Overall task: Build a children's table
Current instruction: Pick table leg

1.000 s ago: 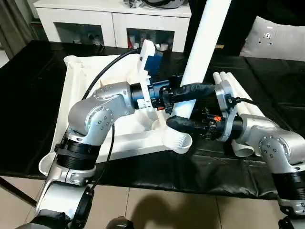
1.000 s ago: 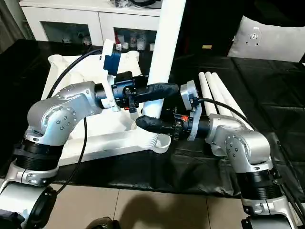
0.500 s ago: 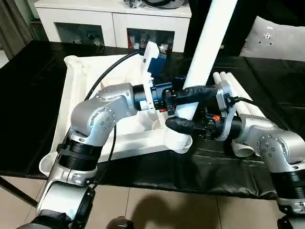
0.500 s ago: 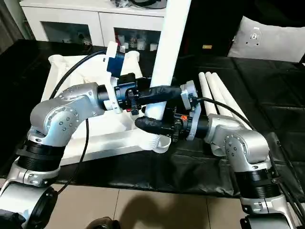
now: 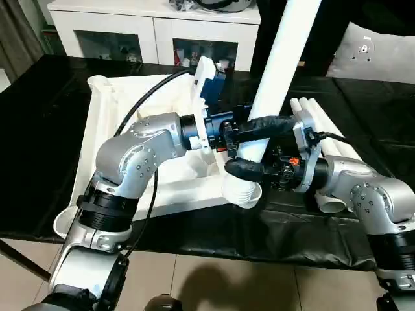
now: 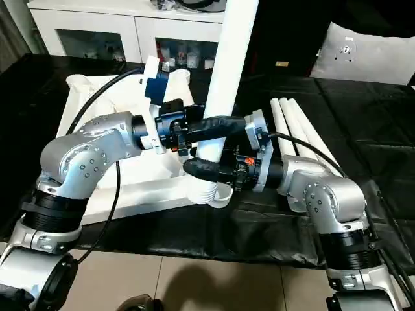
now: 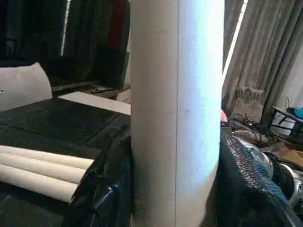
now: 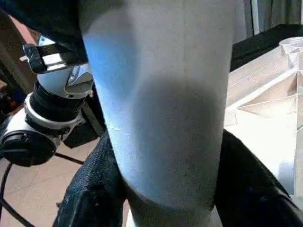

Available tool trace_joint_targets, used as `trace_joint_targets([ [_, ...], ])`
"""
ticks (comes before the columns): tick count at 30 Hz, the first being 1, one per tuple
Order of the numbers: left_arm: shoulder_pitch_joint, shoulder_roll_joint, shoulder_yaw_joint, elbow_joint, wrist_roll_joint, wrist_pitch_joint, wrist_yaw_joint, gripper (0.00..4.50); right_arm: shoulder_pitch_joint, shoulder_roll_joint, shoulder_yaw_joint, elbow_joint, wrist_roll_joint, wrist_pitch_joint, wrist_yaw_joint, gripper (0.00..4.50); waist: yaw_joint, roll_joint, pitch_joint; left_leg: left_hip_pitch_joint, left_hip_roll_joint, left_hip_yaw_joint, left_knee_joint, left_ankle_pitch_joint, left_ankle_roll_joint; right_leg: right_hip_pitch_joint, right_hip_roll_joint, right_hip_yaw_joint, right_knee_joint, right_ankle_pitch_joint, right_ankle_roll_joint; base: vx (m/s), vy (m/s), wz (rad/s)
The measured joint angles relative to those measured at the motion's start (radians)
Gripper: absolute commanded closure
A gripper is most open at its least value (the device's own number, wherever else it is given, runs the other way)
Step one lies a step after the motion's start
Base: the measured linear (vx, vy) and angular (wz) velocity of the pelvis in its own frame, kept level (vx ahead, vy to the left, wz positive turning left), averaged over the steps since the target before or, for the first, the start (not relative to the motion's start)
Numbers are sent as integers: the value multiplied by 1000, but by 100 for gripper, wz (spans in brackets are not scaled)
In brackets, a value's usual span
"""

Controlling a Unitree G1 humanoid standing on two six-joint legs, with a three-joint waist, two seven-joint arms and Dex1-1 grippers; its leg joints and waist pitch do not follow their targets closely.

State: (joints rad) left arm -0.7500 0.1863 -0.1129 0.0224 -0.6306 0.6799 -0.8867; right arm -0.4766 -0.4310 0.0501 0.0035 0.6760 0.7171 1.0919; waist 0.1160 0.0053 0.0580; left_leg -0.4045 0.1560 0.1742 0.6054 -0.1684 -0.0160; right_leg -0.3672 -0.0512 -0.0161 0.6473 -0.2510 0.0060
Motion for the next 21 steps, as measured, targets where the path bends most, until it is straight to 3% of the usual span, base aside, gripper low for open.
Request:
trace_joint_targets([
  [1, 0, -2, 2, 0, 0, 2, 5, 265, 0, 2, -1, 0, 0, 0, -4, 250, 0, 0, 0, 0, 0, 0, 0, 0, 0, 0, 0, 0, 0, 0, 0, 0, 0, 0],
  [4, 0, -25, 25, 0, -6, 26, 34, 195, 0, 15, -9, 1, 1, -4, -16, 252, 0, 0, 0, 0, 0, 0, 0, 0, 0, 0, 0, 0, 0, 0, 0, 0, 0, 0],
  [10, 14, -70, 40, -3, -46, 52, 64, 149, 0, 53, -11, 1, 1, -17, -46, 259, 0, 0, 0, 0, 0, 0, 1, 0, 0, 0, 0, 0, 0, 0, 0, 0, 0, 0],
  [12, 18, -81, 50, -6, -64, 63, 69, 114, 0, 62, -11, 1, 0, -25, -49, 259, 0, 1, 0, 0, 0, 0, 1, 0, 0, 0, 0, 0, 0, 0, 0, 0, 0, 0],
  [21, 32, -170, 127, -29, -140, 92, 153, 67, 3, 111, -36, 3, -11, -73, -108, 259, 0, 1, 0, 0, 0, 0, 1, 0, 0, 1, 0, 0, 0, 1, 0, 0, 0, 0],
])
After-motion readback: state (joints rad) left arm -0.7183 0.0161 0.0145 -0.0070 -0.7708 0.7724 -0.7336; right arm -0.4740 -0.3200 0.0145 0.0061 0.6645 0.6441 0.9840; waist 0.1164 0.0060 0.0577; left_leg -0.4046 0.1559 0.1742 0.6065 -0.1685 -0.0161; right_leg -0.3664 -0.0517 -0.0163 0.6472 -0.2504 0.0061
